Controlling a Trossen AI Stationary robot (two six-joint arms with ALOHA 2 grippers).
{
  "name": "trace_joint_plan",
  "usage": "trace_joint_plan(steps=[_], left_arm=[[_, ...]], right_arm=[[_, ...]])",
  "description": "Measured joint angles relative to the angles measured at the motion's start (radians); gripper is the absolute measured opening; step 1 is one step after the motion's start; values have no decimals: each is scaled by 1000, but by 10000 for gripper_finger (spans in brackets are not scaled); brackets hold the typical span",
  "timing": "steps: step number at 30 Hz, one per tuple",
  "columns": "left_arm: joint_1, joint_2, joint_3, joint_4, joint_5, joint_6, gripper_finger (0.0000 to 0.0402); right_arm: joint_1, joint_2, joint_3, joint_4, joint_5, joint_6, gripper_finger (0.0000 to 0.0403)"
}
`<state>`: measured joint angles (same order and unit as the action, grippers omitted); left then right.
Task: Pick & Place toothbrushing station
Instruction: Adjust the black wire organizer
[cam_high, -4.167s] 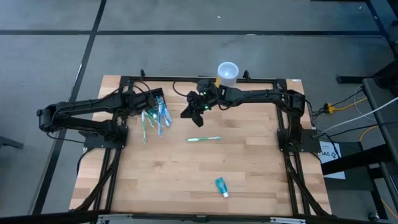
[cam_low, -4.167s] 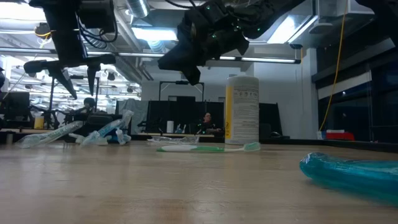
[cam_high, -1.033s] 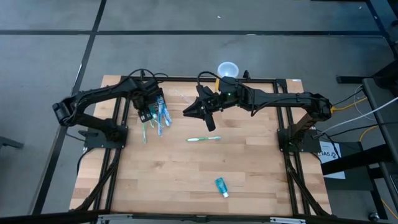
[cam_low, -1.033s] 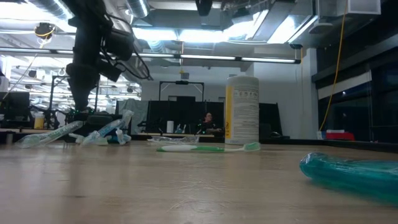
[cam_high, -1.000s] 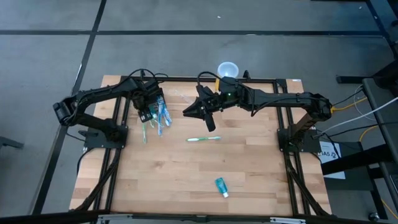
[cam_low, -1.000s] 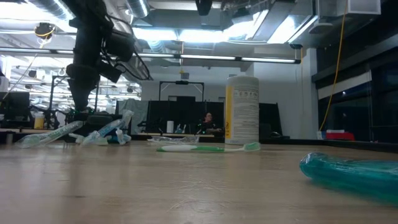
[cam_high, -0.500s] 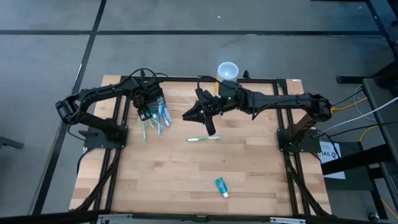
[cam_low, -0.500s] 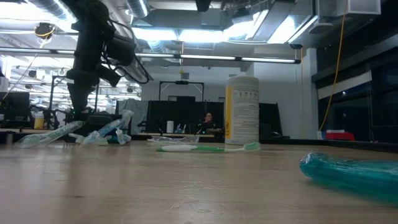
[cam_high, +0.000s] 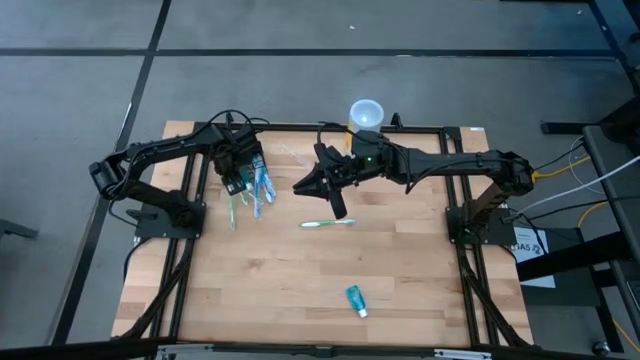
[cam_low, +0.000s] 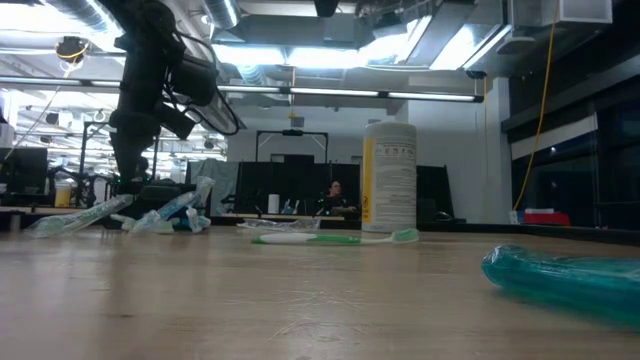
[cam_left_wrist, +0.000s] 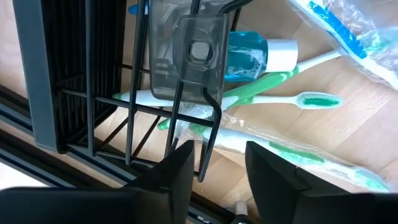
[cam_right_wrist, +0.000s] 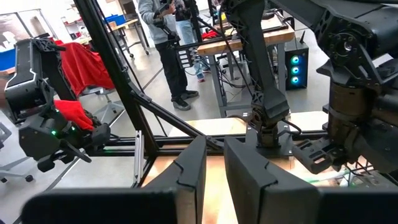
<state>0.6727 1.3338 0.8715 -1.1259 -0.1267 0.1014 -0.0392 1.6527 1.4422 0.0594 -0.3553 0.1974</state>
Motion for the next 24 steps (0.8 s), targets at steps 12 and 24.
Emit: trace_joint_plan(steps=[12,24], left_arm=[[0,0,0,1,23,-26,65],[-5,-2,1,0,70,-37,2]], right_arm=[[14,0,0,1,8,9,60],[43,-18,0,1,57,6,60]])
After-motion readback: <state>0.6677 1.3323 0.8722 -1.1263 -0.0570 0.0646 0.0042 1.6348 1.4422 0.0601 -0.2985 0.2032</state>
